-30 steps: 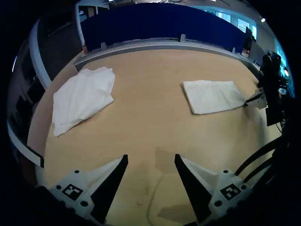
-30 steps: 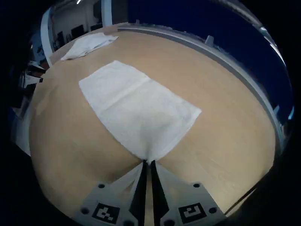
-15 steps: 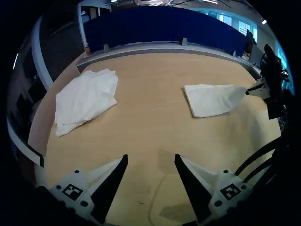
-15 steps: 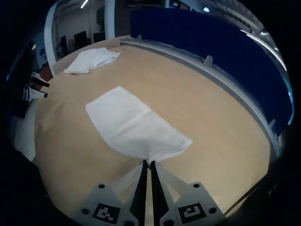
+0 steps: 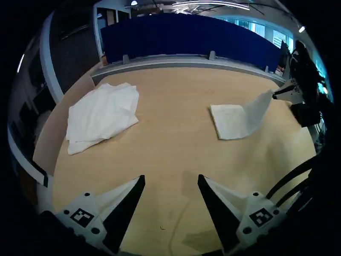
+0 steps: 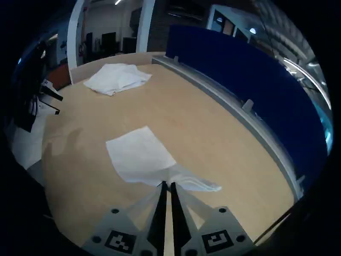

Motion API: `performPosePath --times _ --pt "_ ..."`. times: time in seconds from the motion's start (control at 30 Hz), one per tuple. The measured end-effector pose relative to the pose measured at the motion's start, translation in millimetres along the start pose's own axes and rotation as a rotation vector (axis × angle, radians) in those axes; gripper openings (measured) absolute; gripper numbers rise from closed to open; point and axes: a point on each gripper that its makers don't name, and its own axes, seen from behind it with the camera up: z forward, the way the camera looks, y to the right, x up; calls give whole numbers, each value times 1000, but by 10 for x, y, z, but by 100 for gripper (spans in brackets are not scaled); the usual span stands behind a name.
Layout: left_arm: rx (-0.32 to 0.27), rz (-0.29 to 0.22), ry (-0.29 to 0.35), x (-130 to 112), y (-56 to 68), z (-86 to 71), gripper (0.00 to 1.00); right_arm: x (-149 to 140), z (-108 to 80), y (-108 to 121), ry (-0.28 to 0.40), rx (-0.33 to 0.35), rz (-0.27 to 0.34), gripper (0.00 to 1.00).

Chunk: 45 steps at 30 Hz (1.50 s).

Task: Fold towel

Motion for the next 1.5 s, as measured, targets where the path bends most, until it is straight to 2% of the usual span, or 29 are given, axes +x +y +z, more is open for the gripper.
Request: performPosePath --times 0.2,0.47,0.67,0.77,0.87,1.07,1.13,1.27,1.33,1.4,1.5 --pt "2 -2 6 -14 -18 -95 92 230 151 -164 9 40 -51 7" --pt "29 -30 32 -15 -49 -241 92 492 656 -734 16 153 -110 7" --pt "32 -84 39 -83 -40 -320 92 421 1130 -1248 -14 243 -90 7" --pt "35 -97 38 -119 -63 -328 92 319 1329 -1403 -42 263 -66 6" --pt "37 -98 38 -135 -84 -339 92 260 1431 -1473 -58 272 -46 6" --pt "38 -102 39 -160 -106 -335 92 258 1418 -1455 -59 272 -42 9" --pt "37 -102 38 -166 -110 -324 92 266 1401 -1436 -56 268 -46 14" --pt "36 -96 37 -162 -118 -312 92 301 1363 -1396 -37 256 -46 50" --pt "37 -92 38 -155 -121 -311 92 316 1325 -1388 -23 257 -37 59" --pt "37 -90 38 -147 -124 -313 92 325 1287 -1373 -12 252 -28 76" --pt "38 -90 39 -134 -129 -321 92 313 1221 -1321 0 223 -11 92"
